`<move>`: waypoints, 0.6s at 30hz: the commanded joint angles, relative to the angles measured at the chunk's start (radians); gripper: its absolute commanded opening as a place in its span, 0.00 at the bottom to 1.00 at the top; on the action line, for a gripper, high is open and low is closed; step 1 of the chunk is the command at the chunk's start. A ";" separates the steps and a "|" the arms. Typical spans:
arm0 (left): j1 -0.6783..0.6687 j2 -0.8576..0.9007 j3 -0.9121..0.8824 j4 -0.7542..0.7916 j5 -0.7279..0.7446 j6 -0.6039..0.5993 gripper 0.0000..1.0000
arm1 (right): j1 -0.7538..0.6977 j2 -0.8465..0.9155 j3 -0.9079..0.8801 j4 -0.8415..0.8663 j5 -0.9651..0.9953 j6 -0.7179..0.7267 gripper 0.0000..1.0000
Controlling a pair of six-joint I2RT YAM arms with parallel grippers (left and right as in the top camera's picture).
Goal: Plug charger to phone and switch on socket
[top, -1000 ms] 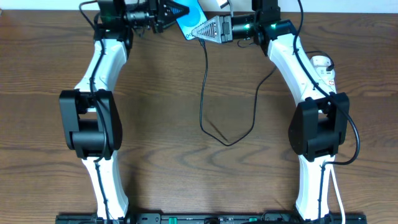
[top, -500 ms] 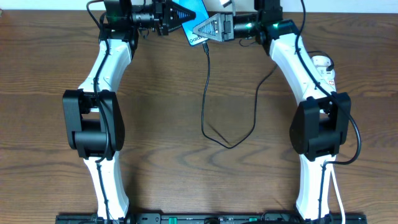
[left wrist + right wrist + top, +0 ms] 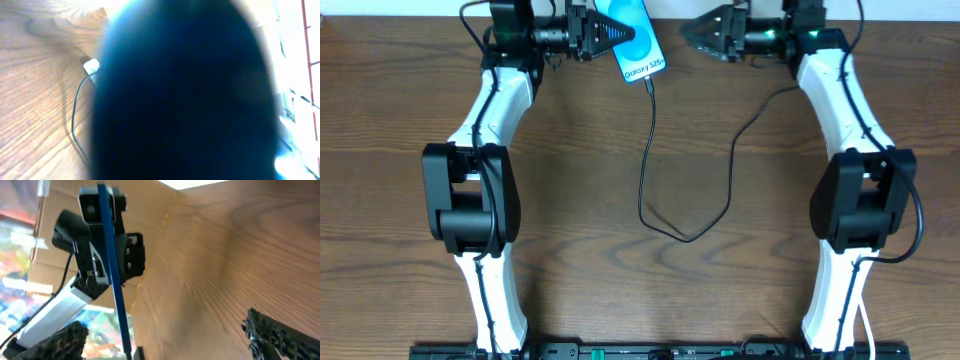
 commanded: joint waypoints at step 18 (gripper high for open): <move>0.011 -0.019 -0.114 0.005 -0.079 0.003 0.07 | 0.008 -0.025 0.014 -0.573 -0.008 -0.391 0.61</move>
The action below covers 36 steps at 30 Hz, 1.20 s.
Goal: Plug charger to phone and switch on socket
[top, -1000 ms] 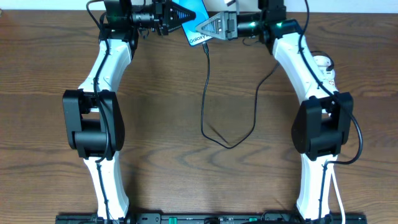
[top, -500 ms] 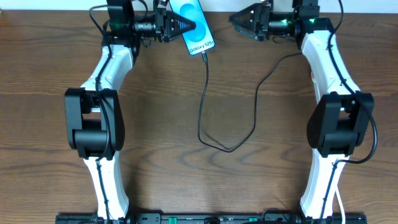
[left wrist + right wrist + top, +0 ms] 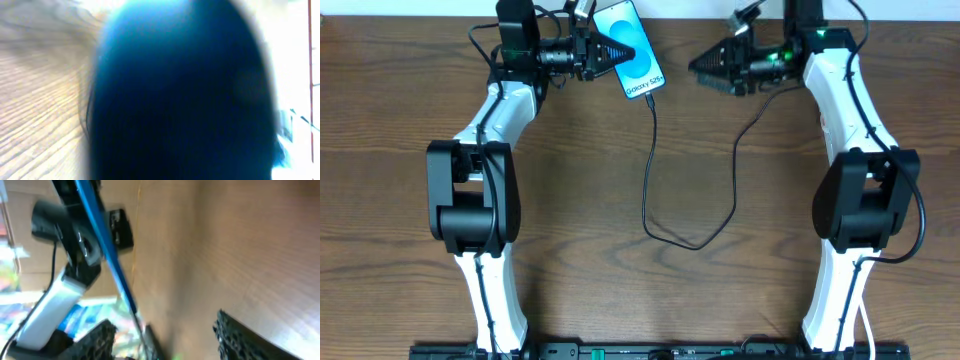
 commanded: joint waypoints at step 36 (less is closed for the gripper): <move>0.016 -0.019 0.006 0.009 0.070 -0.222 0.07 | 0.184 -0.025 0.012 -0.191 -0.128 -0.304 0.24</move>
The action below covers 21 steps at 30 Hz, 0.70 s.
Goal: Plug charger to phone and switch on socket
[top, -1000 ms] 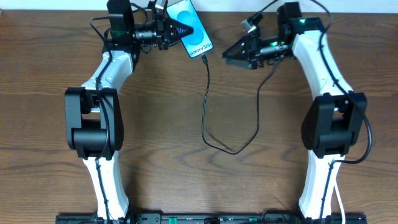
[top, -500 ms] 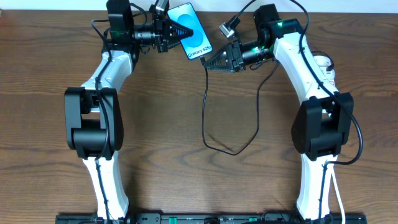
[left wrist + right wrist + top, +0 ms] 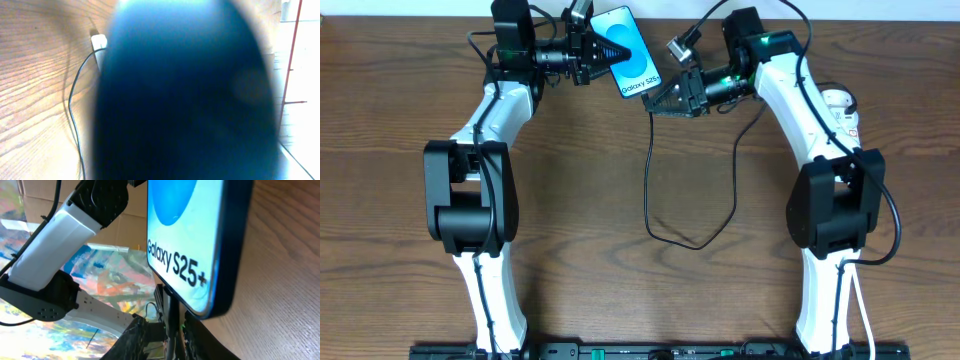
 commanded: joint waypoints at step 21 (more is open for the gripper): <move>0.002 -0.019 0.007 0.008 0.028 -0.021 0.07 | 0.008 -0.024 0.009 0.005 0.002 -0.006 0.01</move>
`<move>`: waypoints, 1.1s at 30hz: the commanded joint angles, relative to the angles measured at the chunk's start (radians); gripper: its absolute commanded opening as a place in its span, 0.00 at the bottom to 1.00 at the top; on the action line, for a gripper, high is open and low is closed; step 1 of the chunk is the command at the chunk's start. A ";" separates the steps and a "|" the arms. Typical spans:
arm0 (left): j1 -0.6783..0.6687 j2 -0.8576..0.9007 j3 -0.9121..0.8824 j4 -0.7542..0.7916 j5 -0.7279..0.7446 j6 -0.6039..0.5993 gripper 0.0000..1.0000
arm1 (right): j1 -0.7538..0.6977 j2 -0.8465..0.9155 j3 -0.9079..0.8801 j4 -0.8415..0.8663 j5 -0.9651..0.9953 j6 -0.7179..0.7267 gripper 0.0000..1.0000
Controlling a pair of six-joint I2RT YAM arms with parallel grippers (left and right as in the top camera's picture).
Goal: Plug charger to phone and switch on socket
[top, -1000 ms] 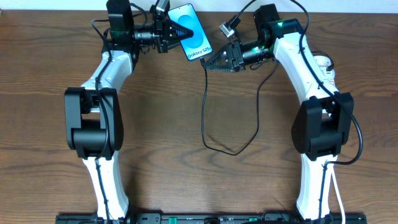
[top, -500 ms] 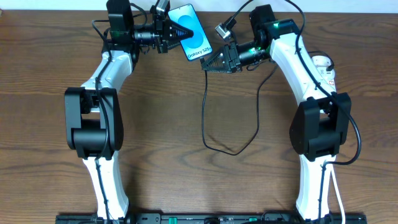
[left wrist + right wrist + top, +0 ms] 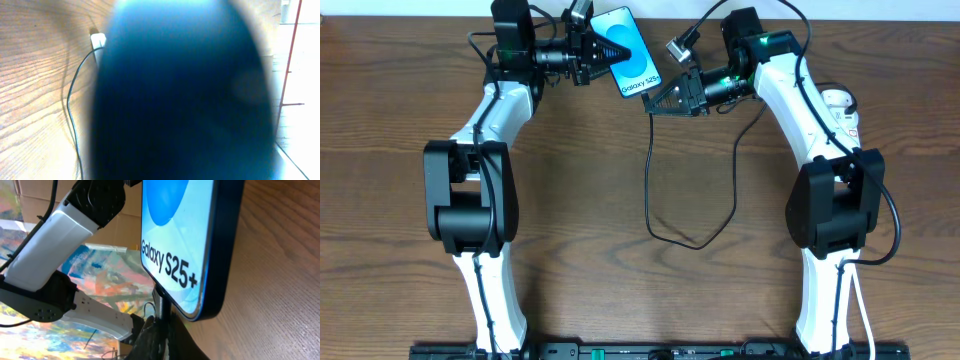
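A blue phone with a lit "Galaxy S25+" screen is held off the table at the far edge, my left gripper shut on it. Its dark back fills the left wrist view and hides those fingers. The black charger cable runs from the phone's lower end in a loop across the table to a white socket block. My right gripper is shut on the cable's plug just below the phone's edge.
The brown wooden table carries only the cable loop in its middle. The white block and the cable also show in the left wrist view. Cardboard and colourful clutter lie beyond the table's far edge.
My right gripper's fingers, then standing a little apart on either side of the plug, are now pressed together on it. The phone sits slightly closer in the right wrist view. Left arm unchanged.
The left gripper held the phone with the cable hanging from it while my right gripper stood open at the far right. It was then lower and nearer the phone, then around the plug at the phone's lower end, and is now shut on it.
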 commanded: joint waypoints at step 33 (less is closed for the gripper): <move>-0.018 -0.019 0.007 0.008 0.029 -0.005 0.07 | -0.014 -0.024 0.009 0.103 0.043 0.006 0.01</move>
